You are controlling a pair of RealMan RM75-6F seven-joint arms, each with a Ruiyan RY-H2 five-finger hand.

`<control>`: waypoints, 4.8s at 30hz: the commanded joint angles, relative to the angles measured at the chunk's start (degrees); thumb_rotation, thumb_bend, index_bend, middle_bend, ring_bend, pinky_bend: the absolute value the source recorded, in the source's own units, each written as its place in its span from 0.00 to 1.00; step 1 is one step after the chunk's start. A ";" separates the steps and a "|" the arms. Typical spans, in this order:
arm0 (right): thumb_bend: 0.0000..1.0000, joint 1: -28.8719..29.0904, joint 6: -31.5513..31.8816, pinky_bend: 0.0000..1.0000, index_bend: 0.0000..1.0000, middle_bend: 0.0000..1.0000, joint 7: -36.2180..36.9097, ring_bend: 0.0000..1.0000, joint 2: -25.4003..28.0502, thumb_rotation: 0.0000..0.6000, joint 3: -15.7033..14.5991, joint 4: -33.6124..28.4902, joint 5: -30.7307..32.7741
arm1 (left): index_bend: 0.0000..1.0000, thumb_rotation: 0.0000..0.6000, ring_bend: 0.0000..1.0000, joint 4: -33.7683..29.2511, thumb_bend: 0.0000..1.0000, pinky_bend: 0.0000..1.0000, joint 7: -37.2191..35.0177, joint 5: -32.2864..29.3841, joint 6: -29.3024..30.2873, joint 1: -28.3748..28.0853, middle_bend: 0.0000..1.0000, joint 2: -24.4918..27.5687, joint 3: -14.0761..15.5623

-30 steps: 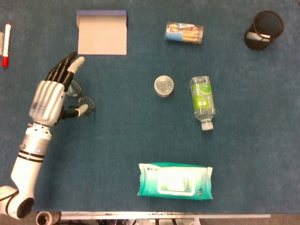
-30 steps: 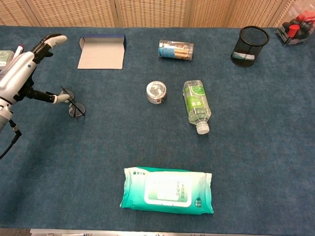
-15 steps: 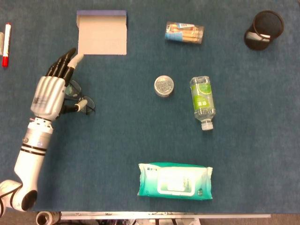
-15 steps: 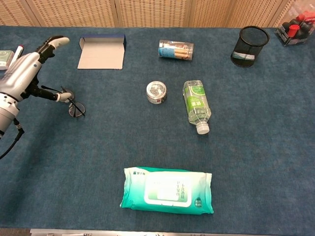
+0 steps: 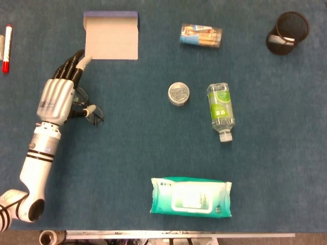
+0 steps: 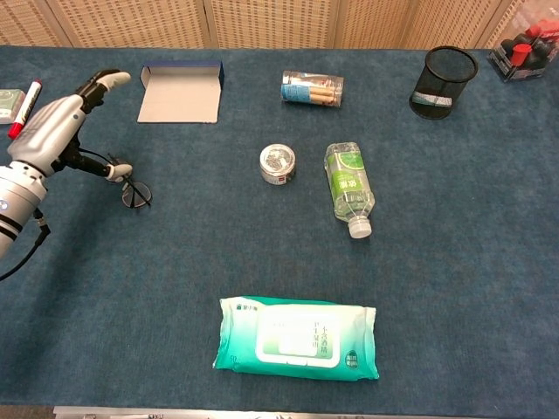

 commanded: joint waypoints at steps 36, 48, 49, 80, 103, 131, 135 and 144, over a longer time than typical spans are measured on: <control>0.41 0.18 -0.53 0.30 0.57 0.47 -0.09 0.33 -0.15 1.00 -0.07 0.11 0.15 | 0.00 1.00 0.07 3.48 0.00 0.14 1.82 -1.92 -1.32 -1.92 0.02 1.15 -1.17; 0.41 0.18 -0.52 0.30 0.57 0.47 -0.07 0.33 -0.21 1.00 -0.08 0.17 0.16 | 0.00 1.00 0.07 6.33 0.00 0.14 1.15 -1.99 -2.09 -2.64 0.02 -0.24 -1.06; 0.41 0.17 -0.53 0.30 0.57 0.47 -0.05 0.33 -0.19 1.00 -0.08 0.18 0.17 | 0.00 1.00 0.07 6.54 0.00 0.14 1.09 -2.05 -2.18 -2.71 0.02 -0.35 -1.09; 0.41 -0.02 -0.31 0.30 0.57 0.47 0.23 0.33 0.10 1.00 -0.15 -0.13 0.05 | 0.00 1.00 0.07 13.60 0.00 0.14 -0.65 -1.17 -6.22 -5.17 0.02 -4.83 0.68; 0.41 0.07 -0.61 0.30 0.57 0.47 0.40 0.33 0.11 1.00 -0.23 -0.07 0.04 | 0.00 1.00 0.07 14.70 0.00 0.14 -2.54 -0.32 -5.88 -5.48 0.02 -5.56 1.25; 0.41 0.10 -0.65 0.30 0.57 0.47 0.24 0.34 0.00 1.00 -0.26 -0.06 0.08 | 0.00 1.00 0.07 18.46 0.00 0.14 -3.24 -1.40 -6.89 -4.97 0.02 -6.78 1.34; 0.41 0.06 -0.57 0.30 0.57 0.47 0.38 0.33 0.07 1.00 -0.23 -0.05 0.11 | 0.00 1.00 0.07 18.87 0.00 0.14 -3.40 -1.15 -6.64 -4.92 0.02 -7.03 1.47; 0.41 0.05 -0.53 0.31 0.57 0.47 0.31 0.33 0.06 1.00 -0.37 -0.11 -0.20 | 0.01 1.00 0.07 8.81 0.00 0.14 -1.91 1.62 1.34 -2.34 0.02 -0.89 1.73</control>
